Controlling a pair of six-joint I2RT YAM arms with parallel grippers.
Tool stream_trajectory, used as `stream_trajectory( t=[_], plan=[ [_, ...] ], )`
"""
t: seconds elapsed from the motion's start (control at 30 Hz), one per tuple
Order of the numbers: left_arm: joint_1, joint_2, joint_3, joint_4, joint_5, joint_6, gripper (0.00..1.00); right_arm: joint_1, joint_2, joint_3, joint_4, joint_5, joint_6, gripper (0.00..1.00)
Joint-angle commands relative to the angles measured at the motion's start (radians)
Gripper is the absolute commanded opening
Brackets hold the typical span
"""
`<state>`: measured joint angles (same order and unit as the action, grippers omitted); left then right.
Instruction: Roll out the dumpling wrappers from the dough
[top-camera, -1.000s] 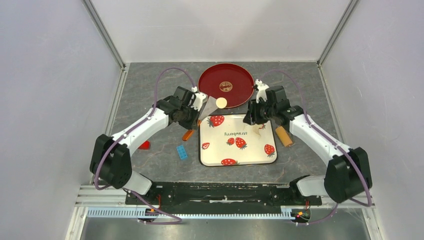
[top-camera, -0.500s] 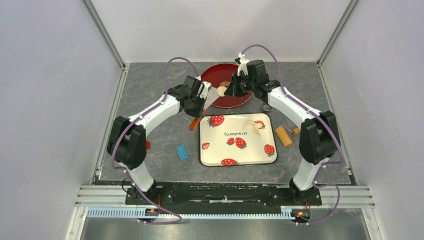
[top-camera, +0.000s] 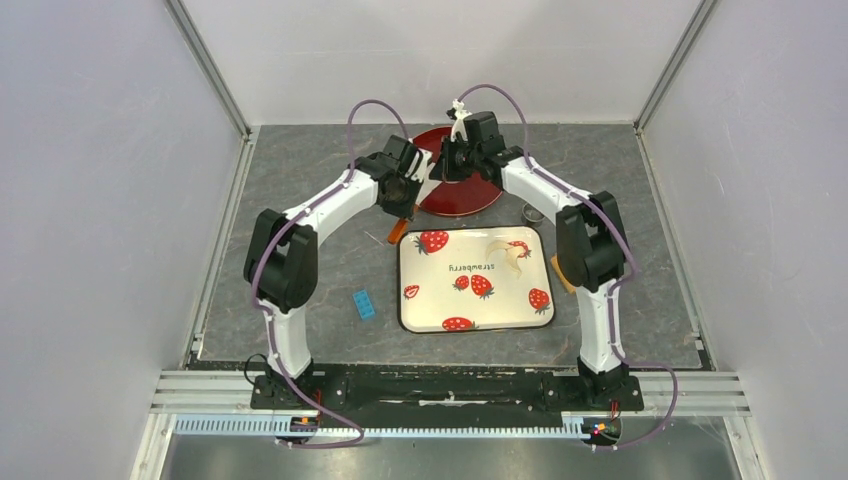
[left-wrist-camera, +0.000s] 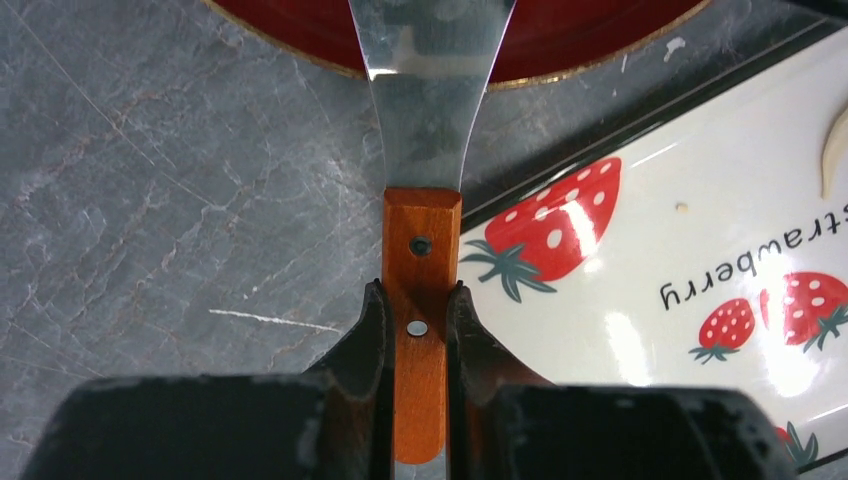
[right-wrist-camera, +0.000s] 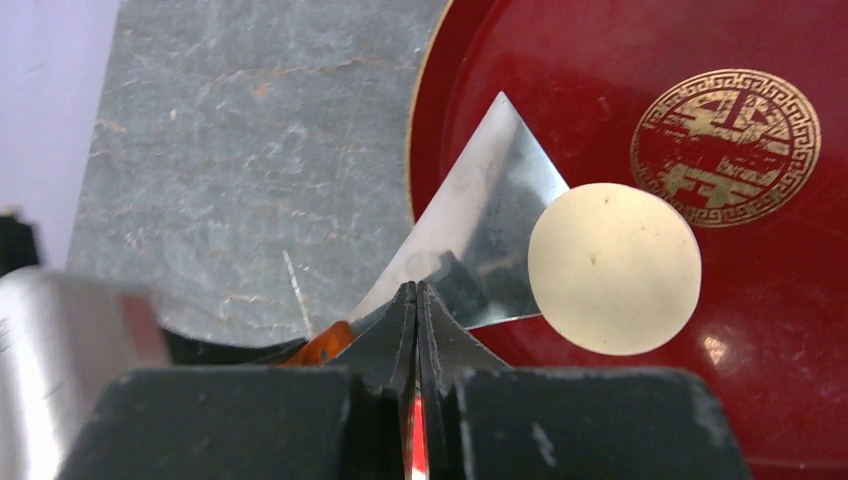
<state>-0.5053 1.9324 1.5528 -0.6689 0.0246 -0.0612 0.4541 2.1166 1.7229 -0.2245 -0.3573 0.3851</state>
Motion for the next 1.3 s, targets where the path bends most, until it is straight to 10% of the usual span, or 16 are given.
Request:
stream_trajectory(
  t=[0.0, 1.27],
  plan=[
    [0.004, 0.047, 0.109, -0.02, -0.021, -0.038, 0.02, 0.003, 0.07, 0.106, 0.013, 0.097, -0.01, 0.0],
    [0.004, 0.325, 0.473, -0.206, -0.13, 0.041, 0.02, -0.057, 0.361, 0.297, 0.057, 0.334, 0.059, 0.0]
  ],
)
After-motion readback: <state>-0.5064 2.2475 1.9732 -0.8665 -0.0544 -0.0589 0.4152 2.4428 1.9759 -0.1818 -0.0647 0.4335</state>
